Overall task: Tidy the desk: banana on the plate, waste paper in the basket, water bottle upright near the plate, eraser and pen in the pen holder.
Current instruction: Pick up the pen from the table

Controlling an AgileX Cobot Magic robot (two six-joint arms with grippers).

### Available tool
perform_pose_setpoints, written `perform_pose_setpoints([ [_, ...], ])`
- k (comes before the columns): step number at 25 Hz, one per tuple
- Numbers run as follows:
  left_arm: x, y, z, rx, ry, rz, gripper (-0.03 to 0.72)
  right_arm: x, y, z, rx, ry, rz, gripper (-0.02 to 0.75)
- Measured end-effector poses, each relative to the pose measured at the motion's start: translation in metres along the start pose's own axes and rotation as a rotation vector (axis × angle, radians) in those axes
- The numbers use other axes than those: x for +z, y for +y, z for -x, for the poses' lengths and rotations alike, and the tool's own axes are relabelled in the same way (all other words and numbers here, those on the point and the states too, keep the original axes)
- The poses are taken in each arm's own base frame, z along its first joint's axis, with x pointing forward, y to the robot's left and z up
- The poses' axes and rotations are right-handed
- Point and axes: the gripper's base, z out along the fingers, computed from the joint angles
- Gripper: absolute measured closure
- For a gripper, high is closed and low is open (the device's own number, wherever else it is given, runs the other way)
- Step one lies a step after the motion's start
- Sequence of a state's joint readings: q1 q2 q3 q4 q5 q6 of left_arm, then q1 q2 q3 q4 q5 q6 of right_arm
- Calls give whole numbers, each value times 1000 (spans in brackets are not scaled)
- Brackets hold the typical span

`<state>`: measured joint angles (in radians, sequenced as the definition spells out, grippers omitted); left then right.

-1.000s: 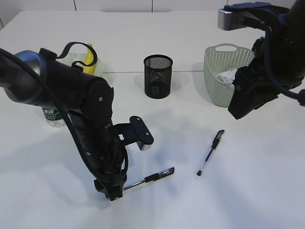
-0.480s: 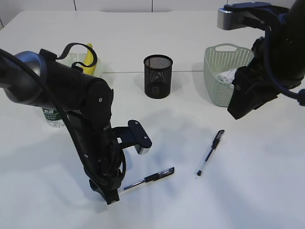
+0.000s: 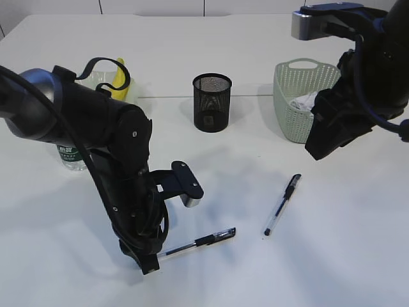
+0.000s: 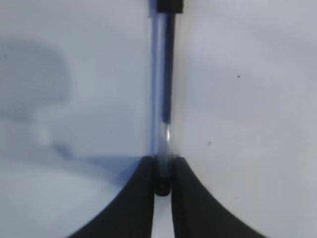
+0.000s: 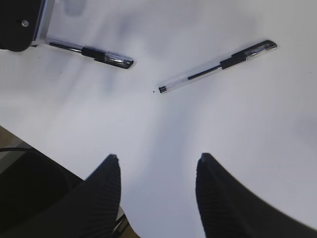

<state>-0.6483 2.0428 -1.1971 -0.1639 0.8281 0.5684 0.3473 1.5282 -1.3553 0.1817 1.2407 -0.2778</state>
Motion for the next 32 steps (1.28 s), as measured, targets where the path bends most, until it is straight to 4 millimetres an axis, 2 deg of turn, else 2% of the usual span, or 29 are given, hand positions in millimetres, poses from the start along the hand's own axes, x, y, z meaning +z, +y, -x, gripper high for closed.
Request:
perform_pose_setpoints([
  [3, 0, 0, 0, 11, -1, -1, 651, 0, 0, 0, 0, 0, 0, 366],
  [12, -2, -1, -1, 14, -9, 3, 652, -2, 0, 0, -1, -5, -1, 366],
  [15, -8, -3, -2, 10, -26, 5, 652, -17, 3, 0, -10, -56, -12, 366],
  [19, -27, -5, 2, -2, -108, 26, 652, -51, 9, -9, -22, -174, -42, 366],
  [23, -45, -7, 5, -13, -194, 53, 652, -77, 14, -17, -15, -293, -78, 366],
  [26, -59, -9, 8, -25, -263, 71, 652, -87, 14, -21, -7, -340, -114, 366],
  [32, -79, -12, 12, -60, -383, 88, 652, -88, 12, -16, 16, -420, -134, 366],
])
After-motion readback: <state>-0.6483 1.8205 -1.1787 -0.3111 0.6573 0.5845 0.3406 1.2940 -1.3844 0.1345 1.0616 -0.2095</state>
